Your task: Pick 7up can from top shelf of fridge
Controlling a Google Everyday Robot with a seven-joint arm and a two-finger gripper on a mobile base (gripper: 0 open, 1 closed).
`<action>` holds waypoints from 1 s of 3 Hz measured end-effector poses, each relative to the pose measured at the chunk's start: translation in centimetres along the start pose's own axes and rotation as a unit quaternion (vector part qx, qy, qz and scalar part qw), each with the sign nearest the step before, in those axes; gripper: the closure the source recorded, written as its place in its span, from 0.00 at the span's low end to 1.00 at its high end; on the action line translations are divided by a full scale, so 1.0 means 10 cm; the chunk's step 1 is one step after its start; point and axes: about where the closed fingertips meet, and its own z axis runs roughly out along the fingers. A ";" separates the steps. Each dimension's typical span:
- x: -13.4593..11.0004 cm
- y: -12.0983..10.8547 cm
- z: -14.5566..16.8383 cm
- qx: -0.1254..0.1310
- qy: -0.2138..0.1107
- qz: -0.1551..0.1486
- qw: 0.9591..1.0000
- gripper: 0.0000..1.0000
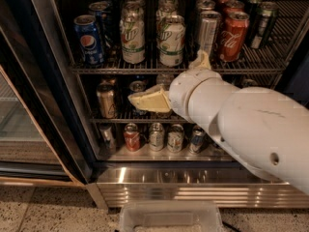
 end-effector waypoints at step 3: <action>-0.08 -0.16 0.20 0.075 -0.029 0.015 0.997 0.00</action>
Offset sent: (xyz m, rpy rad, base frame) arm 0.0349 -0.0050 -0.0055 0.0598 -0.1238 -0.1886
